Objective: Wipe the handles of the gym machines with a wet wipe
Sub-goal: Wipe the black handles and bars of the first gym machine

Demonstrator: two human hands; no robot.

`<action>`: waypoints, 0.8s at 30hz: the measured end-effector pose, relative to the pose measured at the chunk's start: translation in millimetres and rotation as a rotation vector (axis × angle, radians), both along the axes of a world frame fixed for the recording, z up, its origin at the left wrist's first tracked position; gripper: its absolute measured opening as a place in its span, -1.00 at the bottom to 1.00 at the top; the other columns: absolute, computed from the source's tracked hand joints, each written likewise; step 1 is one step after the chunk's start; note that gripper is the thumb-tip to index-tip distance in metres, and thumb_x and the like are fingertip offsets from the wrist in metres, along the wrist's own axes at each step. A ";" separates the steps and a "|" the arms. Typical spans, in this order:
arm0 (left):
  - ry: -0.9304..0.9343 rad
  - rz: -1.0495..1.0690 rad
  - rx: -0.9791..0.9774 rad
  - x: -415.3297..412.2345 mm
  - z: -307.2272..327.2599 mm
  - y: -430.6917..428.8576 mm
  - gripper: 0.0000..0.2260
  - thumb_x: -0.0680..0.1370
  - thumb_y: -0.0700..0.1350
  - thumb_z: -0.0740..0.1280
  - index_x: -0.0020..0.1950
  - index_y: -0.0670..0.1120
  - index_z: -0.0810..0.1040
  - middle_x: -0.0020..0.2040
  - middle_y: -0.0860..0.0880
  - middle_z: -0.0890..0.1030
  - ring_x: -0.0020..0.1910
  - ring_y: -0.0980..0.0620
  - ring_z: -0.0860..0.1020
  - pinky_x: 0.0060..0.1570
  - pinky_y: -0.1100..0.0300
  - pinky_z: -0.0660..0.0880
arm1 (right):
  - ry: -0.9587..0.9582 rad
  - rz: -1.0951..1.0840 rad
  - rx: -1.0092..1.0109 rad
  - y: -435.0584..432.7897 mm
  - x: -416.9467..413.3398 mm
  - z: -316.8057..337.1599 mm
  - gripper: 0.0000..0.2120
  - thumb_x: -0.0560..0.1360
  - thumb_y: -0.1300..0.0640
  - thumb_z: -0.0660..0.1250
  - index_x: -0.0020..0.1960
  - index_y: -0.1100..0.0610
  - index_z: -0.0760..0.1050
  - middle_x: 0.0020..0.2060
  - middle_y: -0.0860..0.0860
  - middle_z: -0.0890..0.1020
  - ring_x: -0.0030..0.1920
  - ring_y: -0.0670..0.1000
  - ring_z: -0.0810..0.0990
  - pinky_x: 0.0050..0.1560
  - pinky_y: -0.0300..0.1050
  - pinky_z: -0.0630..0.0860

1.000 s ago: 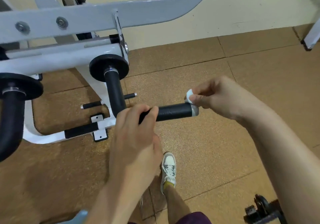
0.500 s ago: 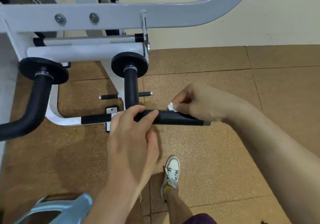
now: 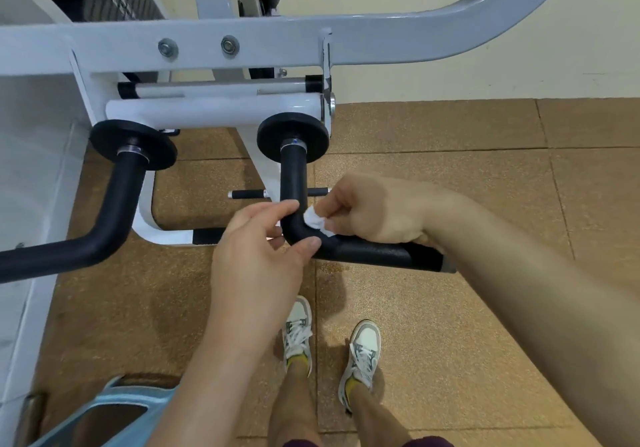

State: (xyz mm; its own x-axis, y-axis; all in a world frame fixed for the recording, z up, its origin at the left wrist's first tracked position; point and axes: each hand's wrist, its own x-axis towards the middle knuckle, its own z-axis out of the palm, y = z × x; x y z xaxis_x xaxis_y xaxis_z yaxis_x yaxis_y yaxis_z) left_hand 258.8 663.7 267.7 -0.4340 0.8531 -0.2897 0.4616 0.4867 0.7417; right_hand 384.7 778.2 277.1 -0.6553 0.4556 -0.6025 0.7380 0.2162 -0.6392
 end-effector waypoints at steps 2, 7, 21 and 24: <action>-0.038 -0.001 -0.032 -6.5 -0.1 4.0 -0.55 0.35 -0.09 0.54 0.19 0.18 0.56 0.03 0.16 0.51 -0.09 0.22 0.55 -0.19 0.51 0.43 | -0.033 -0.036 -0.048 3.2 -5.5 -4.9 -0.71 0.57 0.09 0.26 0.27 0.09 0.52 -0.27 -0.19 0.51 -0.26 -0.20 0.44 -0.23 -0.30 0.30; -0.085 -0.041 -0.058 -15.9 1.2 11.6 -0.52 0.32 -0.08 0.56 0.17 0.21 0.55 -0.09 0.16 0.49 -0.17 0.18 0.56 -0.22 0.43 0.39 | 0.021 -0.326 -0.183 0.5 -19.5 -18.6 -0.84 0.48 0.20 0.33 -0.03 0.28 0.60 -0.15 0.27 0.65 -0.26 0.01 0.54 -0.10 -0.02 0.53; -0.171 -0.108 -0.087 -24.7 4.3 16.4 -0.52 0.35 -0.07 0.55 0.18 0.26 0.50 -0.06 0.15 0.48 -0.18 0.25 0.57 -0.24 0.52 0.43 | 0.204 -0.837 -0.282 -3.9 -34.1 -19.8 -0.93 0.48 0.33 0.29 -0.10 0.23 0.54 -0.30 0.20 0.57 -0.32 0.10 0.53 -0.22 0.00 0.54; -0.185 -0.134 -0.082 -27.6 4.5 19.1 -0.53 0.35 -0.08 0.55 0.17 0.26 0.51 -0.01 0.16 0.48 -0.18 0.26 0.56 -0.13 0.43 0.45 | 0.320 -1.156 -0.362 -1.0 -40.9 -34.5 -0.84 0.50 0.33 0.33 -0.09 0.13 0.38 -0.20 0.18 0.56 -0.32 0.07 0.54 -0.27 -0.08 0.60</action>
